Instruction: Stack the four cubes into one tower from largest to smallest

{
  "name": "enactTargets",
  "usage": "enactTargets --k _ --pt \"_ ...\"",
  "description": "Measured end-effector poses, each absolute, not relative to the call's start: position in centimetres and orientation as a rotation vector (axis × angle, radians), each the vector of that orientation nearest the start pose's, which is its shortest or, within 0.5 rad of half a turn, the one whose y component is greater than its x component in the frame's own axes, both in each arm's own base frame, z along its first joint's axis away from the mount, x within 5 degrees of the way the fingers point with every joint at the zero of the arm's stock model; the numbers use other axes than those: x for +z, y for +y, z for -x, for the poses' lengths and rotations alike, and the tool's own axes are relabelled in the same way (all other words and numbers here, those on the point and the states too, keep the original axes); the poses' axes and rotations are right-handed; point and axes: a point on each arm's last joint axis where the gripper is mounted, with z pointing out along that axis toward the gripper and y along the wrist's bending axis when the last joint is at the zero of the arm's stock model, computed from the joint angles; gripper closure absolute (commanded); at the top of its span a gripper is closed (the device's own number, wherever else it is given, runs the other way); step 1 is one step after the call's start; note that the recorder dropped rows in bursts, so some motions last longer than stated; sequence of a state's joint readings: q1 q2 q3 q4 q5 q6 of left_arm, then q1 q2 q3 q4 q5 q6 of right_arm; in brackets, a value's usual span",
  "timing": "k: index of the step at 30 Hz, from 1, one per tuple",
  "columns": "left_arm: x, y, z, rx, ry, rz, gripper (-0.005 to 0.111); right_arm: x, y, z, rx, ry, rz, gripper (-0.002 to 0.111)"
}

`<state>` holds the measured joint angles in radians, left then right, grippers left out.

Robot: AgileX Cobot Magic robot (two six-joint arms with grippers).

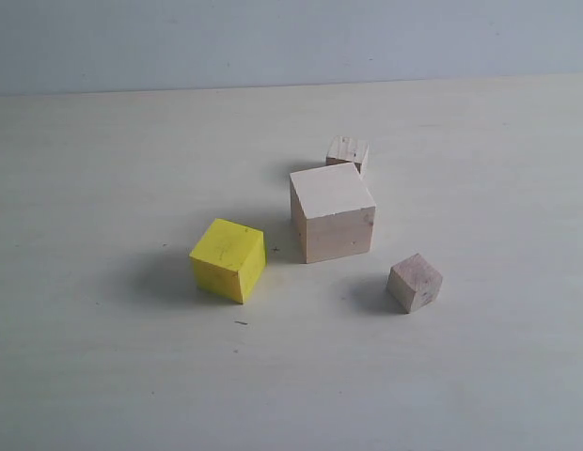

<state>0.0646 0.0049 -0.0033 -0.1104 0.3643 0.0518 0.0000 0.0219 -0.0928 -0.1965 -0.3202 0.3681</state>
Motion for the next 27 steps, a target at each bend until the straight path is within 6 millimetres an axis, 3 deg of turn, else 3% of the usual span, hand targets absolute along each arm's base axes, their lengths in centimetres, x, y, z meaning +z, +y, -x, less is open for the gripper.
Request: enactTargets --k 4,6,7,9,13,15,19,27 --pt "18.1 0.0 -5.3 -0.027 1.846 0.08 0.107 32.8 0.4 -5.6 0.168 1.235 -0.063 0.108" --pt "18.1 0.0 -5.3 -0.027 1.846 0.08 0.107 34.6 0.3 -7.5 0.176 1.37 -0.079 0.108" --pt "18.1 0.0 -5.3 -0.027 1.846 0.08 0.107 34.8 0.7 -9.4 0.181 1.506 -0.068 0.108" --pt "18.1 0.0 -5.3 -0.027 1.846 0.08 0.107 34.6 1.4 -11.4 0.185 1.675 -0.034 0.108" --pt "18.1 0.0 -5.3 -0.027 1.846 0.08 0.107 30.6 6.2 -16.5 0.3 2.143 0.239 0.108" --pt "18.1 0.0 -5.3 -0.027 1.846 0.08 0.107 28.9 7.7 -17.8 0.44 2.27 0.163 0.108" --pt "18.1 0.0 -5.3 -0.027 1.846 0.08 0.107 27.8 8.7 -18.9 0.563 2.322 0.044 0.108" --pt "18.1 0.0 -5.3 -0.027 1.846 0.08 0.107 26.4 9.2 -21.6 0.549 2.279 -0.029 0.108"
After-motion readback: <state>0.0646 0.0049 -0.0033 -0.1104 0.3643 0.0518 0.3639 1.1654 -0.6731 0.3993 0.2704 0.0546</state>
